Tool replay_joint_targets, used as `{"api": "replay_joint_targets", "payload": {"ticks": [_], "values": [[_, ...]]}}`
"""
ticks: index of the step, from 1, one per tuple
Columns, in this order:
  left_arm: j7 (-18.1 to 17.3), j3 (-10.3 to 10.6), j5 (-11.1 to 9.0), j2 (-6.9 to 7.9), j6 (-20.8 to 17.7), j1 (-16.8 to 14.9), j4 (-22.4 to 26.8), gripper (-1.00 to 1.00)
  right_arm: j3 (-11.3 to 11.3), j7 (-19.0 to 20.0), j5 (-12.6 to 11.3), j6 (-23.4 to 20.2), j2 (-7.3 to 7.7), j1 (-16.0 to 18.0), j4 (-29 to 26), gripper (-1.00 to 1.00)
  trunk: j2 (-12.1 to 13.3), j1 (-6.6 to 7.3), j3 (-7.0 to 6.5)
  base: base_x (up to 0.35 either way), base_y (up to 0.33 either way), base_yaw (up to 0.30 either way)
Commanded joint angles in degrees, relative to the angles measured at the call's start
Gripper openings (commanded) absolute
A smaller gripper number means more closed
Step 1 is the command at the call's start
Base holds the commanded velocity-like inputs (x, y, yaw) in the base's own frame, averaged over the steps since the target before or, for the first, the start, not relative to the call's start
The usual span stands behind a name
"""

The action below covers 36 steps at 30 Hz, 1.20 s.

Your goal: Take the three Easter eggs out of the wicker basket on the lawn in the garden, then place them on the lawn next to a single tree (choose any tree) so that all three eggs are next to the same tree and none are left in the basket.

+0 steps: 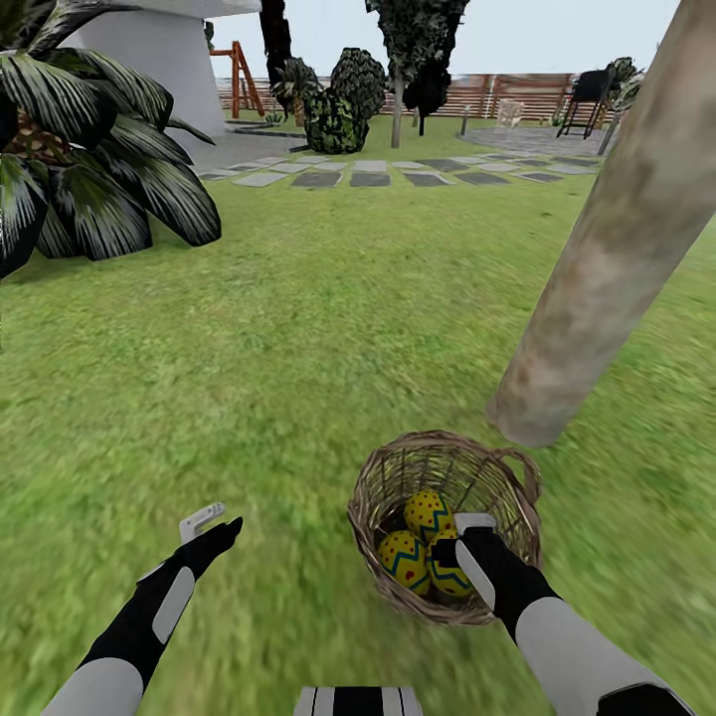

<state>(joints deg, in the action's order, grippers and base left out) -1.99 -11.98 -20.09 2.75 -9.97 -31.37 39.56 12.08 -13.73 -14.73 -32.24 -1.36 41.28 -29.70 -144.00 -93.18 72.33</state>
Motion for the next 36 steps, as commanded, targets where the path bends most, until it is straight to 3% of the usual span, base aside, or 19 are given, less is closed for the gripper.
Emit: {"api": "replay_joint_targets", "payload": {"ticks": [1, 14, 17, 28, 36], "values": [[-0.21, -0.20, -0.47, -0.02, -0.40, -0.01, 0.07, 1.00, 0.37, -0.50, -0.58, -0.19, 0.04, 0.03, -0.09, -1.00, 0.00, 0.03, -0.19, 0.000, 0.000, 0.000], [-0.21, -0.16, -0.47, -0.02, -0.40, 0.00, 0.01, 1.00, 0.32, -0.50, -0.65, -0.47, 0.07, 0.03, 0.81, -1.00, 0.17, 0.37, -3.07, 0.000, 0.000, 0.000], [-0.21, -0.18, -0.47, -0.05, -0.47, -0.01, 0.07, 1.00, 0.32, -0.50, -0.58, -2.92, 0.13, 0.03, 0.73, -1.00, 0.21, 0.45, -3.73, 0.000, 0.000, 0.000], [-0.21, -0.17, -0.47, 0.03, -0.41, 0.00, -0.09, 1.00, 0.29, -0.42, -0.42, -3.69, 0.18, 0.03, -0.37, -1.00, 0.36, 0.73, -6.17, 0.000, 0.000, 0.000], [-0.21, -0.20, -0.47, 0.07, -0.40, 0.00, -0.10, 1.00, 0.16, 0.36, -0.47, -8.29, 0.13, 0.03, -3.07, -1.00, 0.47, 0.94, -7.94, 0.000, 0.000, 0.000]]}}
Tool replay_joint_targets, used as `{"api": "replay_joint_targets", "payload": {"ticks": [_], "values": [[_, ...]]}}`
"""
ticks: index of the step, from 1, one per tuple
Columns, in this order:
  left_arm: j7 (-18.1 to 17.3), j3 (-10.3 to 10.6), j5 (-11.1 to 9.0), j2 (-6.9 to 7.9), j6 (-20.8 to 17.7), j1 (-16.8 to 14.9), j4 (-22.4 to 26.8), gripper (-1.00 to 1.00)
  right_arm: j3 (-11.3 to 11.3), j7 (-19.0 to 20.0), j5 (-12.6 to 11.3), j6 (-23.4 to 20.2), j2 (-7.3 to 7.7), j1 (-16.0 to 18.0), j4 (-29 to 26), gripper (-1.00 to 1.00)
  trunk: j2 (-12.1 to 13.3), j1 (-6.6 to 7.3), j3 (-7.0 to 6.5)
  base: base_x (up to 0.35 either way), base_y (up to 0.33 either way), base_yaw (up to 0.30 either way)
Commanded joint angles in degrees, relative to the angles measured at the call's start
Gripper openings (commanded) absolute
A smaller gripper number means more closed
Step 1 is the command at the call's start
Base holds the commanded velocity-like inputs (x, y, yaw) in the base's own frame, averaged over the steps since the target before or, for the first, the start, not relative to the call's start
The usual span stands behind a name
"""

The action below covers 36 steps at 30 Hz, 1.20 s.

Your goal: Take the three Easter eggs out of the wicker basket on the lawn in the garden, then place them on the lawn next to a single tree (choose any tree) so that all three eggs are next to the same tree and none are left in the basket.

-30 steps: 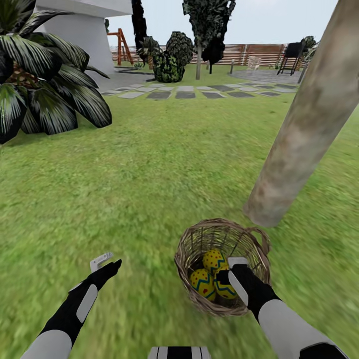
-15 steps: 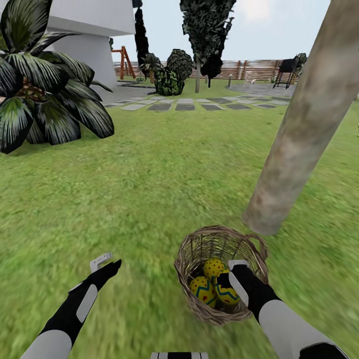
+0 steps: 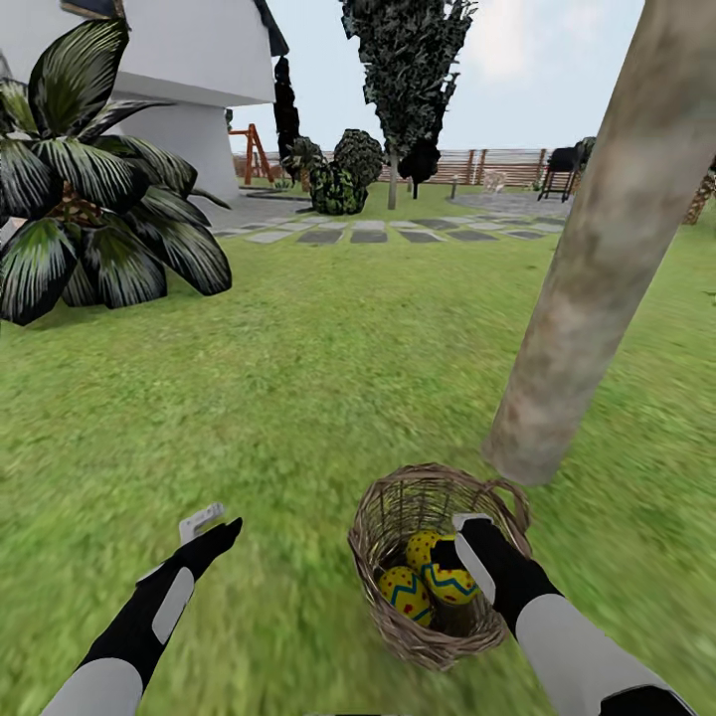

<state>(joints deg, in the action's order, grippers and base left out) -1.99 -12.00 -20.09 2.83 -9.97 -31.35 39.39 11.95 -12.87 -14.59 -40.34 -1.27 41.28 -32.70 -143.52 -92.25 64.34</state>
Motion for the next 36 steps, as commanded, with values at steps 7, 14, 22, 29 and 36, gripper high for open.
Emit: {"api": "replay_joint_targets", "payload": {"ticks": [7, 14, 22, 29, 36], "values": [[-0.21, -0.21, -0.47, 0.05, -0.41, -0.02, 0.08, 1.00, 0.21, 10.63, -0.55, -5.15, 1.38, 0.03, -4.21, -1.00, 0.08, 0.19, -1.51, 0.000, 0.000, 0.000], [0.14, -0.21, -0.39, -0.02, -0.41, 0.00, 0.08, 1.00, 0.20, 19.53, -0.53, -9.41, 4.94, 0.03, -7.59, -1.00, 0.17, 0.37, -3.06, 0.000, 0.000, 0.000], [0.32, -0.21, -0.38, -0.07, -0.49, 0.00, 0.08, 1.00, 0.01, 35.52, -0.55, -11.59, 13.18, 0.03, -9.36, -1.00, 0.28, 0.57, -4.83, 0.000, 0.000, 0.000], [0.38, -0.21, -0.38, -0.05, -0.42, 0.01, 0.08, 1.00, -0.04, 52.12, -0.53, -11.14, 16.74, 0.03, -9.33, -1.00, 2.99, 2.06, -6.10, 0.000, 0.000, 0.000], [0.41, -0.21, -0.30, -0.11, -0.41, -0.02, 0.08, 1.00, -1.68, 69.39, -0.63, -10.73, 20.16, 0.01, -8.44, -1.00, 5.79, 3.60, -7.35, 0.000, 0.000, 0.000]]}}
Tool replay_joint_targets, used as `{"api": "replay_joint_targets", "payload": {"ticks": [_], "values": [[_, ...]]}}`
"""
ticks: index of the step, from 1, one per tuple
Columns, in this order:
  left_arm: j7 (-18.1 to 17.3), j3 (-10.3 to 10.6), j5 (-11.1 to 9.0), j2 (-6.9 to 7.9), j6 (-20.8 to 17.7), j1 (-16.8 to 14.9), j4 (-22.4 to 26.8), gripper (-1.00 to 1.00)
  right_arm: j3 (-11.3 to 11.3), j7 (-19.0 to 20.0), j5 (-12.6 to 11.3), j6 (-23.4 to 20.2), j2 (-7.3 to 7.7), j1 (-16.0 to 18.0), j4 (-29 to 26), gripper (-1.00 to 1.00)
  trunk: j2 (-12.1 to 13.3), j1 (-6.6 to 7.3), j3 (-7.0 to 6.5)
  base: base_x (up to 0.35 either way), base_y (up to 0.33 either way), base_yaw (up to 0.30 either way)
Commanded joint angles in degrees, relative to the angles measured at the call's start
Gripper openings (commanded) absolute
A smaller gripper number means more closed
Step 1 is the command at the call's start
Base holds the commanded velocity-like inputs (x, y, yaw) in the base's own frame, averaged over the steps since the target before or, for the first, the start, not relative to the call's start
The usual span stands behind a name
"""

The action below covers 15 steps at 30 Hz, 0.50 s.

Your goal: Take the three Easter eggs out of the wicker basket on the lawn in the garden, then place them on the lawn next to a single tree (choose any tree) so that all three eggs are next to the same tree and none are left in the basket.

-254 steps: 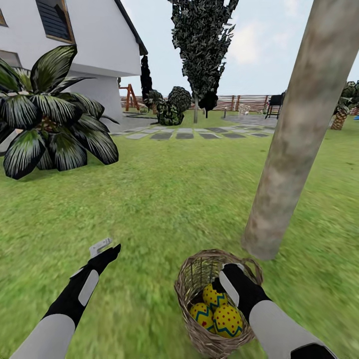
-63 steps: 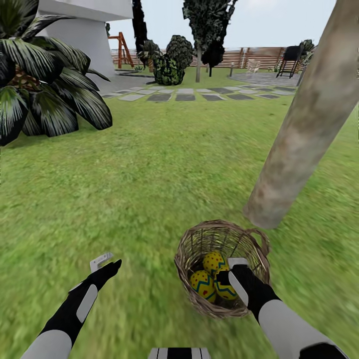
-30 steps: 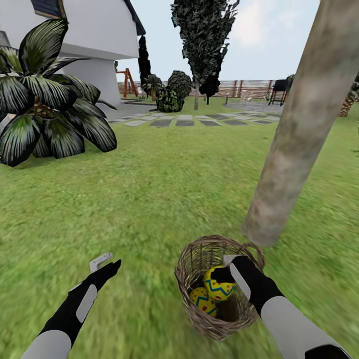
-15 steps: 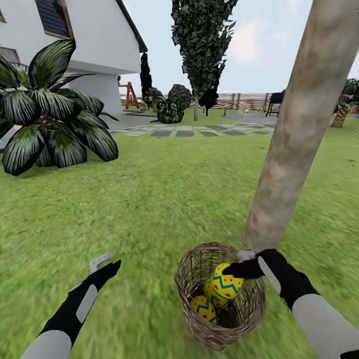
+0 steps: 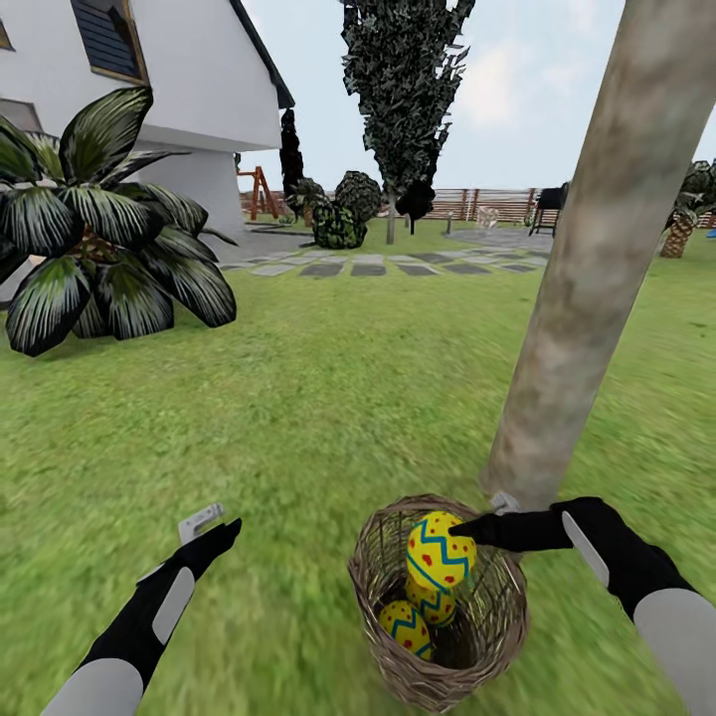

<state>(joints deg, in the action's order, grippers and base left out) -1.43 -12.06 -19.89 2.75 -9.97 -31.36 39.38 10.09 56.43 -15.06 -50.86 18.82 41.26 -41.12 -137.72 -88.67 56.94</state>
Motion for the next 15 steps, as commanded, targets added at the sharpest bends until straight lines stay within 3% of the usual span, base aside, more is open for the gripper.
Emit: {"api": "replay_joint_targets", "payload": {"ticks": [1, 4, 9, 12, 15], "values": [[-0.15, -0.15, -0.50, -0.02, -0.40, 0.00, 0.08, 1.00, 0.10, 1.24, -0.17, -0.21, 0.20, 0.04, 0.03, -1.00, 0.39, 0.24, -0.13, 0.000, 0.000, 0.000], [-0.15, -0.13, -0.45, -0.08, -0.40, 0.02, 0.07, 1.00, 0.02, 2.36, -0.18, -0.17, 0.37, 0.05, 0.07, -1.00, 1.60, 0.89, -0.67, -0.032, 0.000, 0.000], [-0.14, -0.13, -0.42, -0.11, -0.40, 0.01, 0.08, 1.00, 0.02, 2.50, -0.15, -0.17, 0.34, 0.05, -0.28, -1.00, 3.60, 1.99, -1.58, -0.284, 0.000, -0.004], [-0.18, -0.15, -0.48, -0.04, -0.27, 0.04, 0.08, 1.00, -0.08, 3.37, -0.14, -0.15, 0.41, -0.02, -0.52, -1.00, 4.00, 2.21, -1.92, -0.067, 0.000, -0.156], [-0.28, -0.15, -0.57, 0.02, 0.04, 0.30, 0.08, 1.00, -3.06, 4.71, -0.14, -0.18, 0.43, -0.07, -0.37, -1.00, 4.00, 2.21, -2.12, -0.008, 0.000, -0.207]]}}
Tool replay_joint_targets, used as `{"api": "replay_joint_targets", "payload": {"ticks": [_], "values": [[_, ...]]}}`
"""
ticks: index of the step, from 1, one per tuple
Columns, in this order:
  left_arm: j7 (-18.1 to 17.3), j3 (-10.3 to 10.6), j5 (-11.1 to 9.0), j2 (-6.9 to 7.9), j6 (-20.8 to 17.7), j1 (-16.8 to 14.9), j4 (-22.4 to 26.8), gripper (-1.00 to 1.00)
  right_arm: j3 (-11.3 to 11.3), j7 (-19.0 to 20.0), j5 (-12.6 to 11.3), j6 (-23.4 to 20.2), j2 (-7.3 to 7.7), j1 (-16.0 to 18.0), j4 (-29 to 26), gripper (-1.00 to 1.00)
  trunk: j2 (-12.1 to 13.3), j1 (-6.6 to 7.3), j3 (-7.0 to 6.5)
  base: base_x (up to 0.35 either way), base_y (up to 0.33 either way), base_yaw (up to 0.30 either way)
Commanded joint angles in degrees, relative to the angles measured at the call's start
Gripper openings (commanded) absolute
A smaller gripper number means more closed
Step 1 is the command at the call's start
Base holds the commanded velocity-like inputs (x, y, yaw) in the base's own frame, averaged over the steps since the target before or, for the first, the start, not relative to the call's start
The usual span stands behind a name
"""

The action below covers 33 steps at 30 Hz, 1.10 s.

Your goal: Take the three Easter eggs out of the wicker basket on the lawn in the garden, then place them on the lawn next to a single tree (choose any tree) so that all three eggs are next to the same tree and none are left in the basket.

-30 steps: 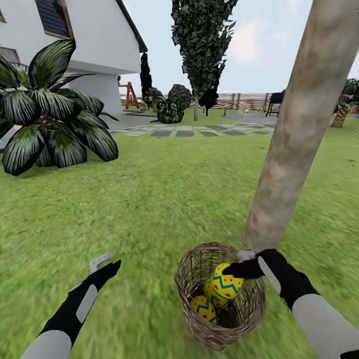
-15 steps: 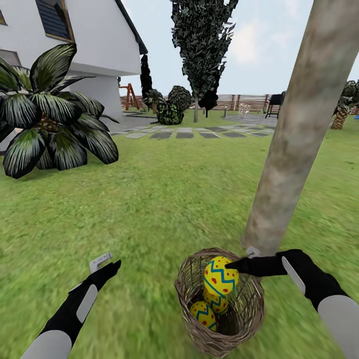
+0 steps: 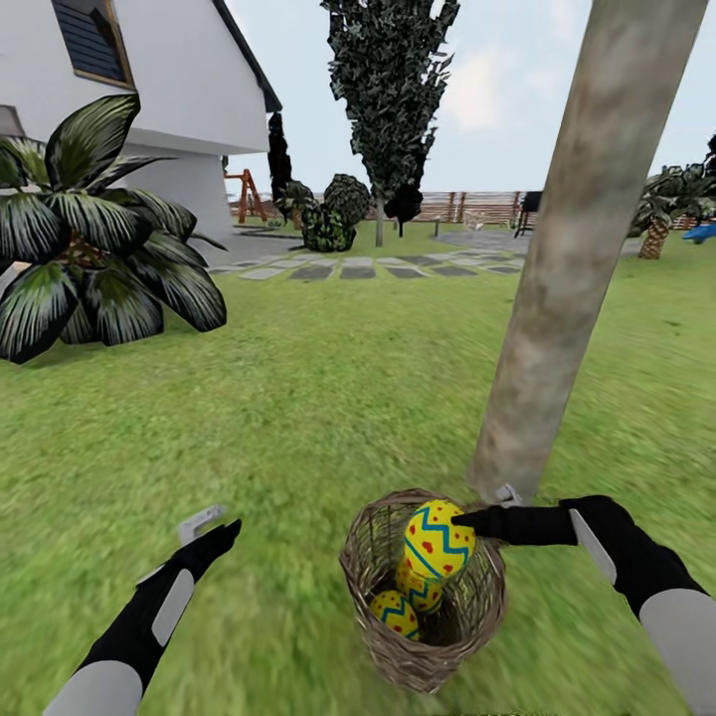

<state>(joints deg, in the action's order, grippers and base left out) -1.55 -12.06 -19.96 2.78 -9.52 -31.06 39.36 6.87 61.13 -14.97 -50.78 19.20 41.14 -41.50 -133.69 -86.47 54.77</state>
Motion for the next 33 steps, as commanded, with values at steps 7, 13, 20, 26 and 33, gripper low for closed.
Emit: {"api": "replay_joint_targets", "payload": {"ticks": [7, 13, 20, 26, 33], "values": [[-0.73, -0.07, -0.69, -0.72, -0.94, 0.04, 0.11, 1.00, -1.95, 7.05, -0.21, -0.29, 0.05, -0.53, 0.37, -1.00, -0.02, 0.01, -0.41, 0.000, 0.000, -0.215], [-0.76, -0.07, -0.69, -1.07, -0.88, 0.12, 0.02, 1.00, -2.85, 7.34, -0.40, -0.23, -0.03, -0.54, 0.52, -1.00, -0.02, 0.01, -0.80, 0.000, 0.000, -0.215], [-1.15, -0.07, -0.64, -1.37, -0.74, 0.12, -0.07, 1.00, -3.53, 7.34, -0.41, -0.22, -0.01, -0.54, 0.61, -1.00, -0.02, 0.01, -1.26, 0.000, 0.000, -0.216], [-1.51, -0.07, -0.60, -1.37, -0.59, 0.18, -0.07, 1.00, -3.55, 7.41, -0.45, -0.22, -0.02, -0.54, 0.71, -1.00, -0.02, 0.01, -1.66, 0.000, 0.000, -0.216], [-1.93, -0.07, -0.60, -1.04, -0.69, 0.30, 0.46, 1.00, -4.04, 7.42, -0.50, -0.20, -0.05, -0.54, 0.64, -1.00, -0.02, 0.01, -2.12, 0.000, 0.000, -0.216]]}}
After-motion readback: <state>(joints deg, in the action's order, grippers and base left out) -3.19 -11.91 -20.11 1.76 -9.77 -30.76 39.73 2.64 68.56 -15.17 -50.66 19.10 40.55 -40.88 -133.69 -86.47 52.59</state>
